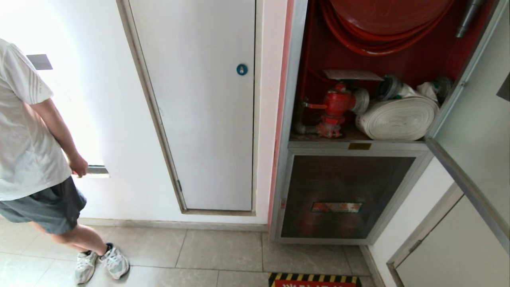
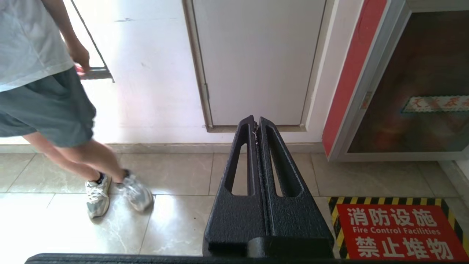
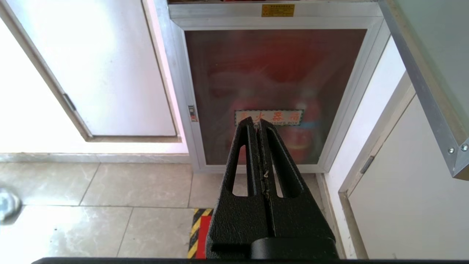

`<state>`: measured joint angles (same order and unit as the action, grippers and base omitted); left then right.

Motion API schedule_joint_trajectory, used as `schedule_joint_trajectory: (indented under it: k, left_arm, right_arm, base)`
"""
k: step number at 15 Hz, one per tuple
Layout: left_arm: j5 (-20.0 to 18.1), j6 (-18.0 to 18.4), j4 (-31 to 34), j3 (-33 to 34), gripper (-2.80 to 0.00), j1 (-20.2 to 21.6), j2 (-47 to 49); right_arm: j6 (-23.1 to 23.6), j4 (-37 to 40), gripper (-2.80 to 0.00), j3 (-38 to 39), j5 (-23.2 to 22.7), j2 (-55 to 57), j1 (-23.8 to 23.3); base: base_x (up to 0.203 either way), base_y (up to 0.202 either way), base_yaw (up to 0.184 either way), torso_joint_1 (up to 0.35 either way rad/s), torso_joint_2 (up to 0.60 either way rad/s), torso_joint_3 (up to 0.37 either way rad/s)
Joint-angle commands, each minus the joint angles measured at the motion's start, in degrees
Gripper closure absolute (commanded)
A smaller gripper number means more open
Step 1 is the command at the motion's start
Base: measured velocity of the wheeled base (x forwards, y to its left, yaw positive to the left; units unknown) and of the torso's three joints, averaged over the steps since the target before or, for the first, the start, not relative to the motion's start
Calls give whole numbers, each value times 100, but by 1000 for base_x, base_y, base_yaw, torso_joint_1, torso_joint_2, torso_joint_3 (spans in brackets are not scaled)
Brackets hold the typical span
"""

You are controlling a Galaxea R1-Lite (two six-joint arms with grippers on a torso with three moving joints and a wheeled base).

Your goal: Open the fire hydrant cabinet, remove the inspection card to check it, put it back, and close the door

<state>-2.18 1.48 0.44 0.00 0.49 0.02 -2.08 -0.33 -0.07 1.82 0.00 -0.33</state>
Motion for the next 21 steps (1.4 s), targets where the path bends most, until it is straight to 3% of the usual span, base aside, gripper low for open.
schedule_joint_trajectory:
  k: [1,8,21]
  left_arm:
    - [-2,2,0,0,0,-14,6]
    - [-2,11,0,0,0,-14,6]
    - [-2,11,0,0,0,-14,6]
  right_arm:
    - [-2,-2,0,-1,3,9,-2]
    - [-11,-2,0,-1,3,9,-6]
    - [-11,-11,0,-1,3,9,-2]
  base:
    - [0,0,0,0,0,0]
    - [23,0,1,-4,1,2]
    - [195,0,-1,2,2,3]
